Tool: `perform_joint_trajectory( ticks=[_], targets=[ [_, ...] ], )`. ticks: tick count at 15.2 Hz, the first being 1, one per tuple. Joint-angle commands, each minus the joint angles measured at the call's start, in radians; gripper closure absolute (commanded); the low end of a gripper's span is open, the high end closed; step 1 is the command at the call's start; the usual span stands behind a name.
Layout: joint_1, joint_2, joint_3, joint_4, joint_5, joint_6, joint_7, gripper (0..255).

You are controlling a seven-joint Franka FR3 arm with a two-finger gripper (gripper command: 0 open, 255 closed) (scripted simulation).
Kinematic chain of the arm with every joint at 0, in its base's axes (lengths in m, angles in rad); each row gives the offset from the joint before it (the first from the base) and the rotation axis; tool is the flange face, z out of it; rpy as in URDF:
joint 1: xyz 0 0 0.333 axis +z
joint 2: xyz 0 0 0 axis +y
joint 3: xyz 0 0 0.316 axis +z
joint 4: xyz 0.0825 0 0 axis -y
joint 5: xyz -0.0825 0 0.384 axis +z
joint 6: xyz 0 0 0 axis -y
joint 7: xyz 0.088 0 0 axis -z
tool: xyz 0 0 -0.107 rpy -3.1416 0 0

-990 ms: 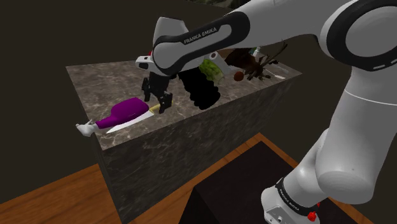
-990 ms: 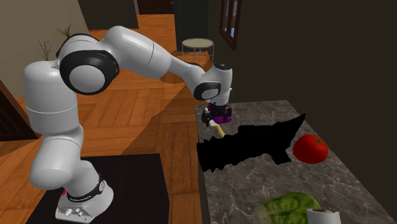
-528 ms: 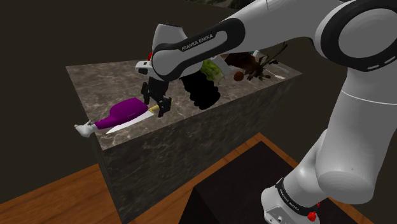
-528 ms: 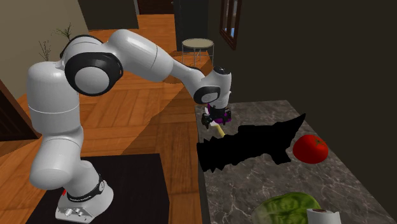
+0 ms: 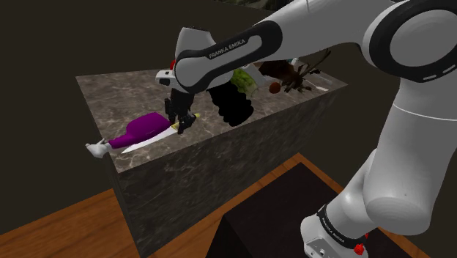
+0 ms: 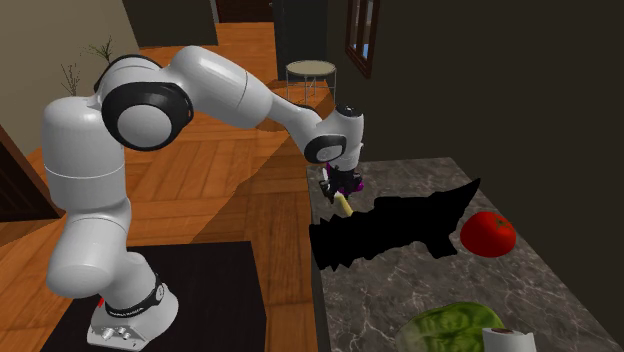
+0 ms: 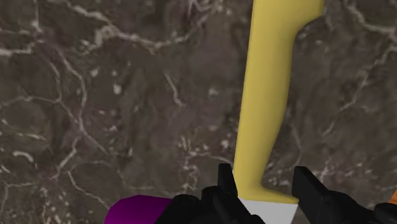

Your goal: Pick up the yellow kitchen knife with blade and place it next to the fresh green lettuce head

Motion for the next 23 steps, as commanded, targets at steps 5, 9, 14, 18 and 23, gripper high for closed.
perform_joint_trajectory(
  ticks=[5,9,14,18,23],
  targets=[
    [0.000,0.001,0.000,0.000,0.000,0.000,0.000,255],
    [-0.002,-0.029,0.001,0.016,0.002,-0.046,0.003,255],
    [-0.004,-0.062,0.002,0.042,0.004,-0.104,0.007,255],
    [-0.005,-0.085,0.002,0.066,0.005,-0.151,0.011,255],
    [-0.006,-0.110,0.003,0.101,0.006,-0.211,0.016,255]
  ],
)
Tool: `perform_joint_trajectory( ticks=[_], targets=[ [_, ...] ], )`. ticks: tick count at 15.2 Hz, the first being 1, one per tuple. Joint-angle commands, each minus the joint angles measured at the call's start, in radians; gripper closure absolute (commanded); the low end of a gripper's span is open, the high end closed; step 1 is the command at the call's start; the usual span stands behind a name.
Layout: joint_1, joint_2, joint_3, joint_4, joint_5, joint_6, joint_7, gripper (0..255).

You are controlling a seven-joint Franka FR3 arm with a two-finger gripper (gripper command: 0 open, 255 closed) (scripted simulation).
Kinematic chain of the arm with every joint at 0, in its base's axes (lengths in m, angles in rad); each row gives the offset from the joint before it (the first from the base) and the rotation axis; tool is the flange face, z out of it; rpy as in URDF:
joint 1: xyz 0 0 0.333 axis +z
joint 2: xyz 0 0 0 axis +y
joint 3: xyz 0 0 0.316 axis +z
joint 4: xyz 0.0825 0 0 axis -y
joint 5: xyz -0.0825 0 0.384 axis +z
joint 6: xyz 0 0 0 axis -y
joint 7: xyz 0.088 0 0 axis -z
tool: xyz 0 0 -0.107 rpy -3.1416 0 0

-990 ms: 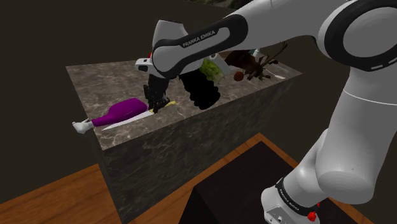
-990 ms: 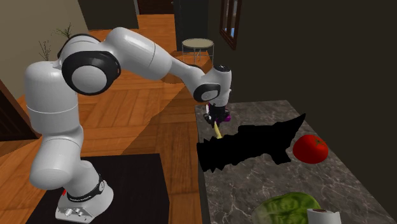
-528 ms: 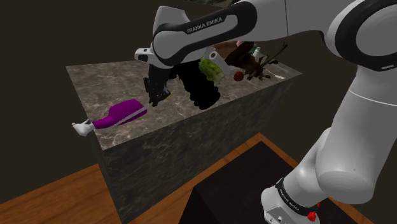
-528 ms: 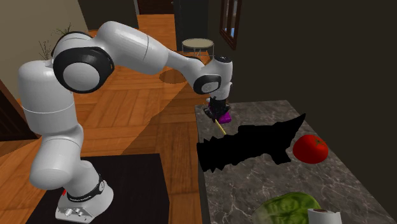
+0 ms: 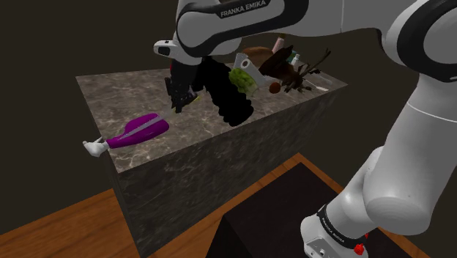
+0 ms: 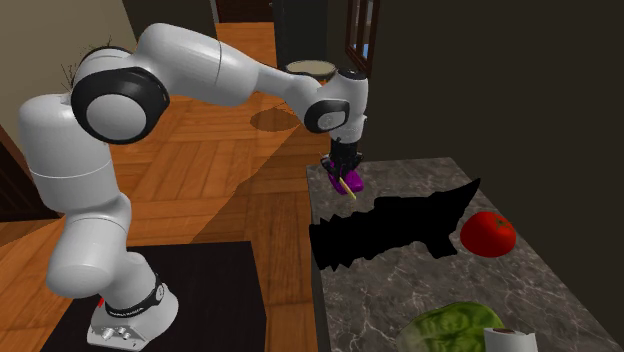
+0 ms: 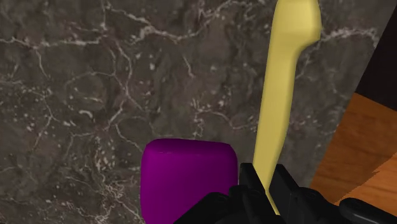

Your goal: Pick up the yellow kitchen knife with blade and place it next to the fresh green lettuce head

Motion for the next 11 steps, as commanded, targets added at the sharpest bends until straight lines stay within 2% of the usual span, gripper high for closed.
perform_joint_trajectory(
  ticks=[1,11],
  targets=[
    [-0.001,-0.010,0.000,0.012,0.001,-0.023,0.001,255],
    [-0.003,-0.044,0.000,0.103,0.001,-0.147,0.012,255]
  ],
)
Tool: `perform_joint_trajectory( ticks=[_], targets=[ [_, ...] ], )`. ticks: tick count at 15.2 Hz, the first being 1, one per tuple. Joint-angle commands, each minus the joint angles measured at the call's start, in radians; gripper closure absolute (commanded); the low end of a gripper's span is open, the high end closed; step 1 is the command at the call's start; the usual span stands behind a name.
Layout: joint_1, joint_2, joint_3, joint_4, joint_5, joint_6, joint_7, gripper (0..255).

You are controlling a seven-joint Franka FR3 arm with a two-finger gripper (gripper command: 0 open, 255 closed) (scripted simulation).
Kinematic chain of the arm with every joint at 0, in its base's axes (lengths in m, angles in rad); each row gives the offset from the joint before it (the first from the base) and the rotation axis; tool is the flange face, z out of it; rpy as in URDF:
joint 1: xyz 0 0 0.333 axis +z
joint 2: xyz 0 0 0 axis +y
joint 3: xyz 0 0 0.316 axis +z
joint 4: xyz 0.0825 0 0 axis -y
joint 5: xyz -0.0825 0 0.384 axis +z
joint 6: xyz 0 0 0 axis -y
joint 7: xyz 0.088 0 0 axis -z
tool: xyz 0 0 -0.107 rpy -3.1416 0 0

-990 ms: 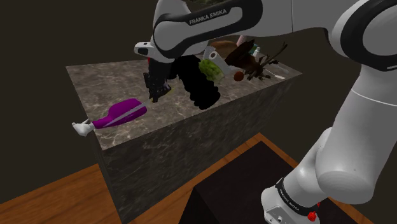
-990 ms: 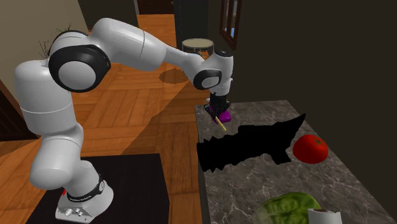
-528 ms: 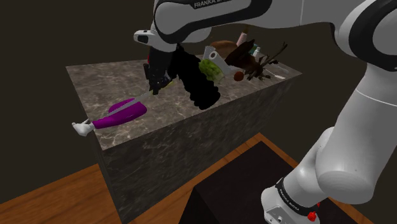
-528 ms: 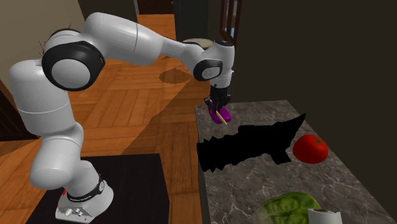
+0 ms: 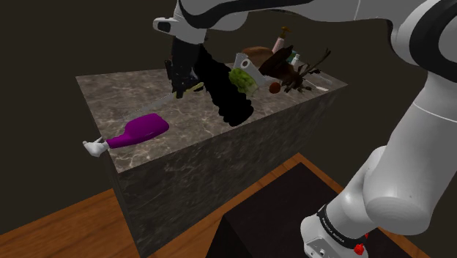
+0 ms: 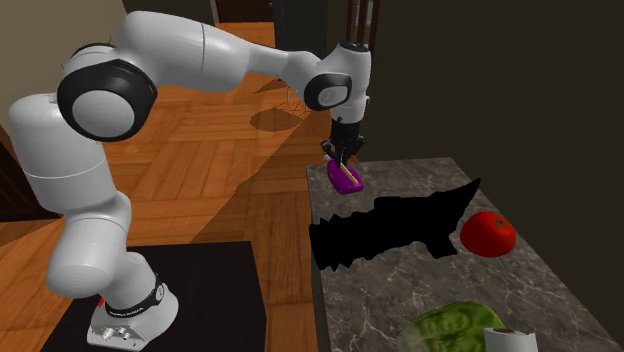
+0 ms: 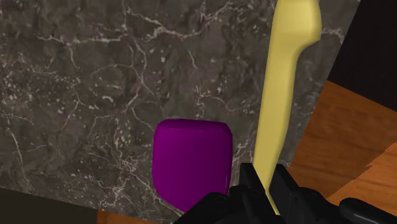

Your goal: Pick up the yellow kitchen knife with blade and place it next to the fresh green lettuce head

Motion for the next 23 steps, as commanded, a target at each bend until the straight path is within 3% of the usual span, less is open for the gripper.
perform_joint_trajectory(
  ticks=[1,7,15,23],
  targets=[
    [0.000,-0.003,0.000,0.021,-0.001,-0.025,0.002,255],
    [-0.001,-0.012,0.000,0.084,-0.002,-0.097,0.009,255],
    [-0.102,-0.147,-0.075,-0.081,0.034,-0.087,-0.176,255],
    [-0.194,-0.222,-0.168,-0.166,0.041,-0.103,-0.363,255]
  ],
)
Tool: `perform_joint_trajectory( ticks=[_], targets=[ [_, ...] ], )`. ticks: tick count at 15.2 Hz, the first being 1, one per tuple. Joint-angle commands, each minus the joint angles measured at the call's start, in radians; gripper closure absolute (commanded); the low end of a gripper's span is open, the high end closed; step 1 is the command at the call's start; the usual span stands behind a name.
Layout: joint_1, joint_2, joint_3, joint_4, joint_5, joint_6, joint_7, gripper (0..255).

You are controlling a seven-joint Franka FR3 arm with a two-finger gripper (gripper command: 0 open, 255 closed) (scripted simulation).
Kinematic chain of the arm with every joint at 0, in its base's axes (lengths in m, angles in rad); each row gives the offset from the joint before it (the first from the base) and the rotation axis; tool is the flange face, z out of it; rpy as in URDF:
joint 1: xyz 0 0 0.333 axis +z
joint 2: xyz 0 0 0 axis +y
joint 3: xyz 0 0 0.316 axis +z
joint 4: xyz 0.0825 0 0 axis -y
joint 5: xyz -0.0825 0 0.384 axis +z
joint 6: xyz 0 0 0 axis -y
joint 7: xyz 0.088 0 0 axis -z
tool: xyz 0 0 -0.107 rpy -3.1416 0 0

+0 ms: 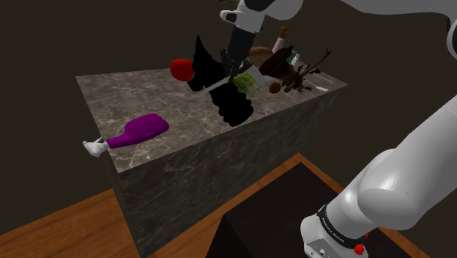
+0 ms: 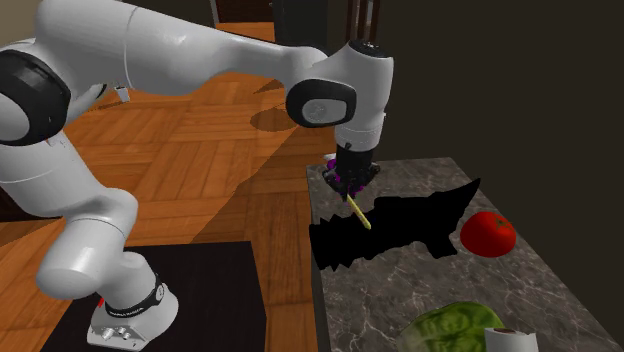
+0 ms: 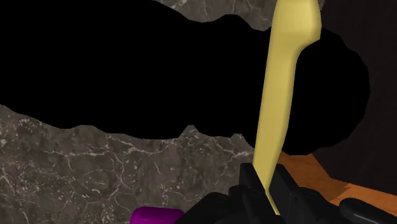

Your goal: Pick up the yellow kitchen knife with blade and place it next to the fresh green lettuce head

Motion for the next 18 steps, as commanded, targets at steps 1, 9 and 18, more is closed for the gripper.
perform_joint_trajectory(
  ticks=[1,9,18],
  targets=[
    [-0.026,-0.013,-0.028,-0.014,0.000,-0.007,-0.055,255],
    [-0.117,-0.019,-0.129,-0.015,-0.008,-0.037,-0.242,255],
    [-0.215,0.043,-0.233,0.064,-0.009,-0.082,-0.440,255]
  ],
)
